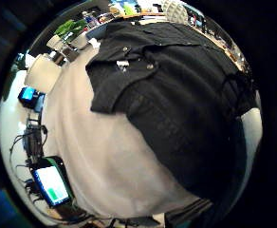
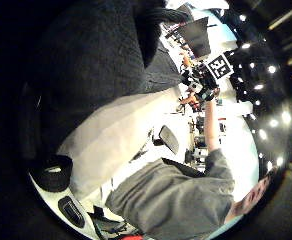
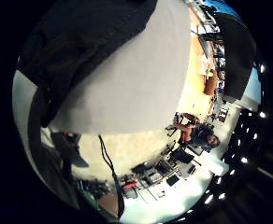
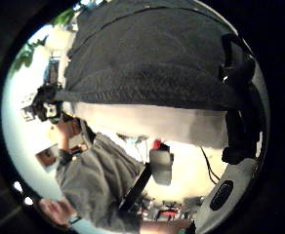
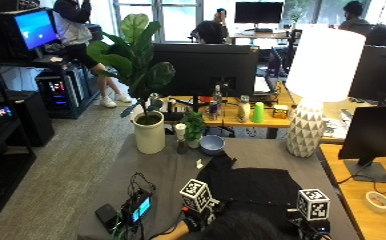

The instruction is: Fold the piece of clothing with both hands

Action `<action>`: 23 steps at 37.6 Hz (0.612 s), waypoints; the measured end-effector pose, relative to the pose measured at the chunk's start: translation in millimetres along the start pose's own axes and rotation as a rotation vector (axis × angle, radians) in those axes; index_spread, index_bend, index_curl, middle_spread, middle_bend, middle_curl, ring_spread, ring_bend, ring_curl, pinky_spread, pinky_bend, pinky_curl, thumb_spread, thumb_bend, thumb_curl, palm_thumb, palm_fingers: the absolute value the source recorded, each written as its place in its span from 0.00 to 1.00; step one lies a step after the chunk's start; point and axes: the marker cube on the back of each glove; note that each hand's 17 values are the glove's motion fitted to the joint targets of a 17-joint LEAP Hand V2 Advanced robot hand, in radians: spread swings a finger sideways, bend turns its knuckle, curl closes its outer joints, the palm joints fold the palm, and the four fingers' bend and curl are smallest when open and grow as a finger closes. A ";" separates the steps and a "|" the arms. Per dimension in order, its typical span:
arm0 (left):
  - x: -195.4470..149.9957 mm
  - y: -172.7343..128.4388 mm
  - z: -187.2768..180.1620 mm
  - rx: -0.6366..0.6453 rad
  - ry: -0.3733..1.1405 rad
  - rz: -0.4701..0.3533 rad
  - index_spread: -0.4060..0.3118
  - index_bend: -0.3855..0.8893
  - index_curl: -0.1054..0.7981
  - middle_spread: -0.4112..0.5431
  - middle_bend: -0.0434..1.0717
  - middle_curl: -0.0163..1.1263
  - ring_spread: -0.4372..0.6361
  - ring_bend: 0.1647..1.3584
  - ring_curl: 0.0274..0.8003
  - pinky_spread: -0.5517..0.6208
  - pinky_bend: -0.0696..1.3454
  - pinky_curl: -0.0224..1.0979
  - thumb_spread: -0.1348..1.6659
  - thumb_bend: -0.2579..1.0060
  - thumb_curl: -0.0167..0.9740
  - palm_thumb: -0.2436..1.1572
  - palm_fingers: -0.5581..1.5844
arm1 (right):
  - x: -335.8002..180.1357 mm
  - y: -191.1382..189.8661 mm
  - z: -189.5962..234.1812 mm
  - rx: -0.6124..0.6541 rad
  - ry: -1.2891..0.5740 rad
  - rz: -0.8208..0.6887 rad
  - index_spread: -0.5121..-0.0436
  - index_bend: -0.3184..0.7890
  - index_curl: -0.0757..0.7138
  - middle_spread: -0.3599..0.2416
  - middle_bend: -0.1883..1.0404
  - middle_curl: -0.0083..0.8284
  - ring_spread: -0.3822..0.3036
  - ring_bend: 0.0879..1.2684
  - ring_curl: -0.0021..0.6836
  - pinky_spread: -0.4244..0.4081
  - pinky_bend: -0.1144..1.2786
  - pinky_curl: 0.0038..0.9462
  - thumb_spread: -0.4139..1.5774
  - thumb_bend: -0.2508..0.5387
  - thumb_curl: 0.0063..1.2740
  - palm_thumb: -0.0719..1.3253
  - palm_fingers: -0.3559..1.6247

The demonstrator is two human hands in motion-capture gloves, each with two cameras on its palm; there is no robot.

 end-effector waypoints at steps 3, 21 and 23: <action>12.1 5.4 -36.5 0.011 -0.077 0.026 0.24 0.32 0.45 0.09 0.59 0.46 0.07 0.61 0.59 0.14 0.50 0.44 0.93 0.36 0.23 0.46 0.89 | -9.5 22.2 -28.7 -0.007 0.024 -0.021 0.58 0.44 0.56 0.34 0.44 0.59 0.24 0.40 0.67 0.18 0.46 0.45 0.73 0.44 0.40 0.90 0.82; -82.4 -194.8 -121.9 0.107 -0.645 -0.379 0.23 0.40 0.46 0.06 0.70 0.56 0.06 0.76 0.70 0.11 0.61 0.49 0.94 0.38 0.19 0.42 0.79 | -21.1 -167.9 -169.1 0.336 0.127 0.299 0.58 0.44 0.61 0.33 0.45 0.61 0.23 0.46 0.71 0.19 0.48 0.48 0.78 0.39 0.36 0.90 0.82; -81.7 -170.6 -132.8 0.117 -0.533 -0.431 0.24 0.39 0.46 0.07 0.67 0.55 0.06 0.73 0.68 0.12 0.57 0.48 0.93 0.37 0.18 0.40 0.76 | -52.2 -166.4 -165.8 0.418 0.019 0.271 0.58 0.42 0.60 0.32 0.47 0.62 0.23 0.47 0.71 0.19 0.46 0.48 0.79 0.39 0.36 0.90 0.80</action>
